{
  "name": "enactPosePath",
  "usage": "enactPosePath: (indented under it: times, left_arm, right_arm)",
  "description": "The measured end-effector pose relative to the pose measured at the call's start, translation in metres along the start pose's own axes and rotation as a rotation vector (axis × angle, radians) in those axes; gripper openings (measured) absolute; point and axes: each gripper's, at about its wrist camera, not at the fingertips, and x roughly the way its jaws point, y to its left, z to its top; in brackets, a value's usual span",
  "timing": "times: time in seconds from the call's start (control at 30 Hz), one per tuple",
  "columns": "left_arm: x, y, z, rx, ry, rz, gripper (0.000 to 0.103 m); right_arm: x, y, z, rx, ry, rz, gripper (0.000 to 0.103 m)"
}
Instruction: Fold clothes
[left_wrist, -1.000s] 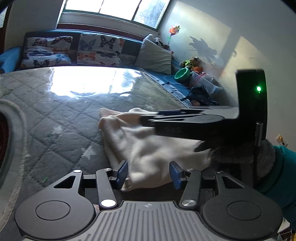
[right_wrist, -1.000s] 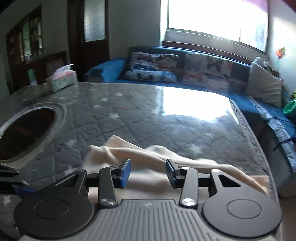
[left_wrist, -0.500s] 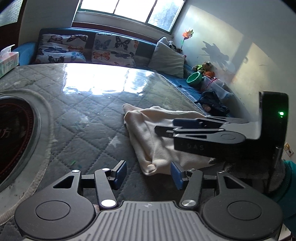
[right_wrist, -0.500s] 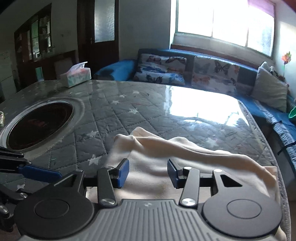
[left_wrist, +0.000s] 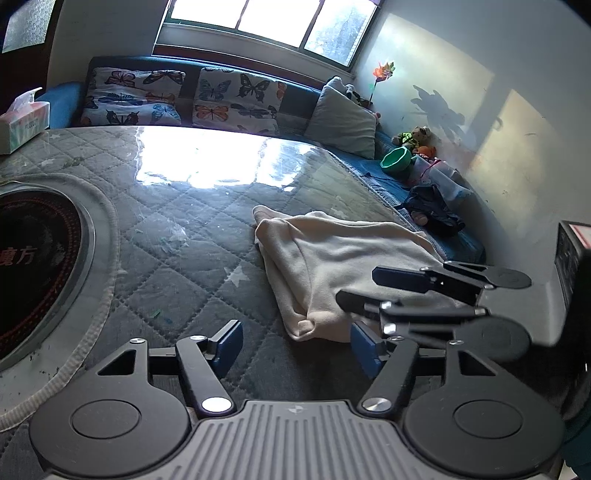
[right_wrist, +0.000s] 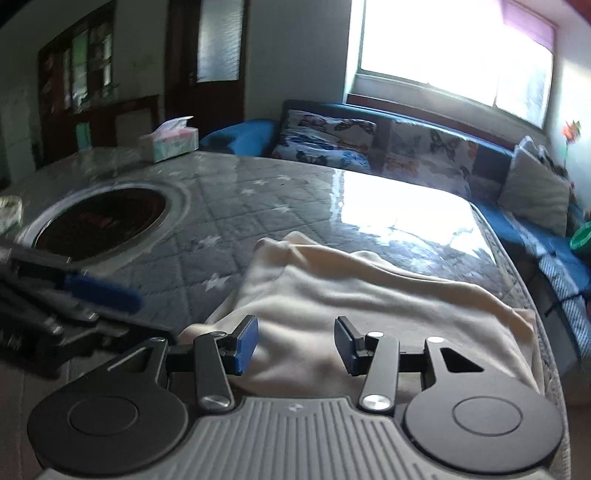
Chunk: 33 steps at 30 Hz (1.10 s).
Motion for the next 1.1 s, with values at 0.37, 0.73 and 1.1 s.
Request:
enactPosePath:
  times: [0.37, 0.73, 1.1]
  left_arm:
    - [-0.007, -0.005, -0.008, 0.011, -0.011, 0.023, 0.088]
    - [-0.014, -0.013, -0.019, 0.043, -0.036, 0.060, 0.103]
    - [-0.020, -0.019, -0.035, 0.097, -0.041, 0.127, 0.103]
  right_arm:
    - [-0.029, -0.002, -0.016, 0.078, -0.011, 0.006, 0.064]
    - [-0.053, -0.009, -0.046, 0.159, 0.014, -0.028, 0.083]
    - [-0.073, -0.014, -0.059, 0.227, -0.016, -0.104, 0.100]
